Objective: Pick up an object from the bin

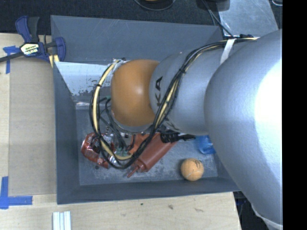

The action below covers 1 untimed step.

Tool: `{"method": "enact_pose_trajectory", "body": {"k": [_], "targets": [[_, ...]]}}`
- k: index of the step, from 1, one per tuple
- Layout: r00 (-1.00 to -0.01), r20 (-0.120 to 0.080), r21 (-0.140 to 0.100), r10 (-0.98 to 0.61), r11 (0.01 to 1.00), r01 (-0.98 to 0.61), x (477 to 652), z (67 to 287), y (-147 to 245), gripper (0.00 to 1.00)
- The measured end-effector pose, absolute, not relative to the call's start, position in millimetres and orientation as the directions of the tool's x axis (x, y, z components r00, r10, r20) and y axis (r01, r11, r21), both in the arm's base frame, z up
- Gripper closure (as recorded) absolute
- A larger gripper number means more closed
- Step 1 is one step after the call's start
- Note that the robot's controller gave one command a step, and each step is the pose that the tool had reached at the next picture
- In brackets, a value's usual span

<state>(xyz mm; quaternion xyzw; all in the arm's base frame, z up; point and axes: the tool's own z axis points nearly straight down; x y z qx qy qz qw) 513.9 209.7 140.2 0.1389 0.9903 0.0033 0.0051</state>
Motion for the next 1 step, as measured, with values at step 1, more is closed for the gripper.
{"method": "enact_pose_trajectory", "body": {"k": [1], "targets": [[-0.961,-0.006,0.005,0.275,0.961,0.275,513.3,150.2,209.3,1.00]]}}
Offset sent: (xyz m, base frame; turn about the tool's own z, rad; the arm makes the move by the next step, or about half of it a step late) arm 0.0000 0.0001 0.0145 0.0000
